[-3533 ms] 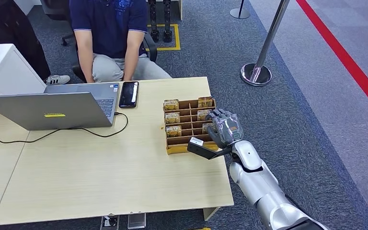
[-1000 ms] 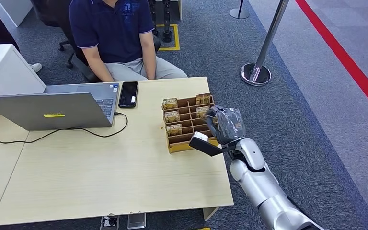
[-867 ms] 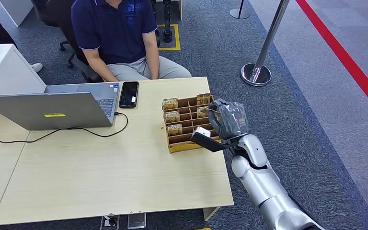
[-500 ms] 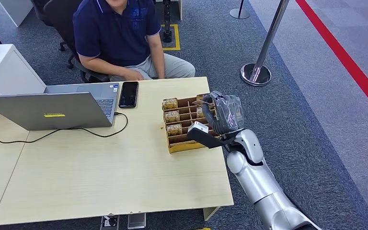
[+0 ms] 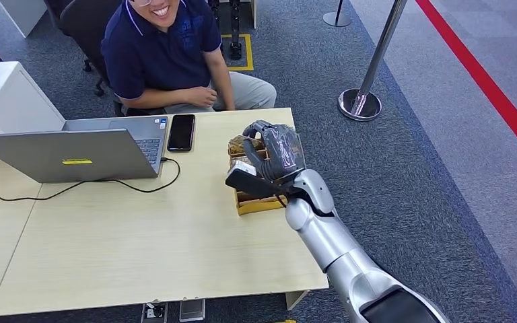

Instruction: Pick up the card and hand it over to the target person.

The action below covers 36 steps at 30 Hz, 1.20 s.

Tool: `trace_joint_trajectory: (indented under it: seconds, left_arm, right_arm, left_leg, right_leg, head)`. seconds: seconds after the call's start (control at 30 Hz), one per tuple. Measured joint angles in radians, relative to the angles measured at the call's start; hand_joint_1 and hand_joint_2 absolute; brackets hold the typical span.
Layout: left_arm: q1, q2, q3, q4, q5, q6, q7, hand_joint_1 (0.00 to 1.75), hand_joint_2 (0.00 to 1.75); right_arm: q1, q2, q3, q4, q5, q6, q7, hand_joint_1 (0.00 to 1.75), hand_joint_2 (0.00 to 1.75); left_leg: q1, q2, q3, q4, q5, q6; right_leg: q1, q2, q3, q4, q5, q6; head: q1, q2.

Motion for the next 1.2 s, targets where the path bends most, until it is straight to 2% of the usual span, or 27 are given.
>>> trace_joint_trajectory:
  seconds: [0.47,0.83,0.97,1.03,1.07,1.1,1.13,1.2]
  left_arm:
    - [-0.015,0.001,-0.011,0.000,-0.012,-0.003,0.010,0.00,1.75]
    - [-0.017,-0.004,-0.028,0.002,-0.029,-0.003,0.022,0.00,1.75]
    - [-0.020,-0.007,-0.027,-0.001,-0.024,0.001,0.003,0.00,0.00]
    - [-0.021,-0.007,-0.028,0.000,-0.026,0.000,0.006,0.00,0.00]
    - [-0.022,-0.007,-0.029,0.000,-0.026,0.000,0.007,0.00,0.00]
    - [-0.022,-0.007,-0.029,0.000,-0.027,0.000,0.008,0.00,0.00]
    - [-0.022,-0.007,-0.029,0.001,-0.027,-0.001,0.010,0.00,0.00]
    - [-0.021,-0.008,-0.026,0.001,-0.024,-0.001,0.010,0.00,0.00]
  right_arm:
    - [-0.107,0.083,0.019,0.123,-0.017,0.002,0.034,1.75,1.75]
    - [-0.150,0.103,0.019,0.210,-0.019,-0.029,0.042,1.75,1.75]
    - [-0.146,0.093,0.017,0.212,-0.025,-0.040,0.042,1.75,1.75]
    - [-0.141,0.089,0.017,0.210,-0.026,-0.042,0.040,1.75,1.75]
    - [-0.138,0.088,0.017,0.208,-0.026,-0.044,0.039,1.69,1.75]
    - [-0.135,0.088,0.018,0.208,-0.027,-0.045,0.038,1.34,1.75]
    - [-0.132,0.088,0.018,0.207,-0.027,-0.047,0.037,0.90,1.75]
    - [-0.127,0.089,0.019,0.206,-0.027,-0.050,0.035,0.09,0.87]
  left_leg:
    - [0.000,-0.002,0.000,0.000,0.000,0.000]
    - [0.000,-0.004,0.000,0.000,0.000,0.000]
    - [0.000,-0.005,0.000,0.000,0.001,0.000]
    - [0.000,-0.005,0.000,0.000,0.001,0.000]
    - [0.000,-0.005,0.000,0.000,0.001,0.000]
    - [0.000,-0.005,0.000,0.000,0.000,0.000]
    - [0.000,-0.005,0.000,0.000,0.000,0.000]
    - [0.000,-0.005,0.000,0.000,0.001,0.000]
  right_leg:
    - [0.000,-0.002,0.001,0.000,-0.001,0.000]
    - [0.000,-0.004,0.001,0.000,-0.001,0.000]
    - [0.000,-0.004,0.001,0.000,-0.001,0.000]
    - [0.000,-0.005,0.002,-0.001,-0.001,0.000]
    - [0.000,-0.005,0.002,-0.001,-0.001,0.000]
    - [0.000,-0.005,0.002,0.000,-0.001,0.001]
    - [0.000,-0.005,0.002,0.000,-0.001,0.001]
    - [0.000,-0.005,0.002,-0.001,-0.001,0.000]
  head:
    - [0.000,0.000]
    - [0.000,0.000]
    - [0.000,0.000]
    - [0.000,0.000]
    - [0.000,0.000]
    - [0.000,0.000]
    - [0.000,0.000]
    - [0.000,0.000]
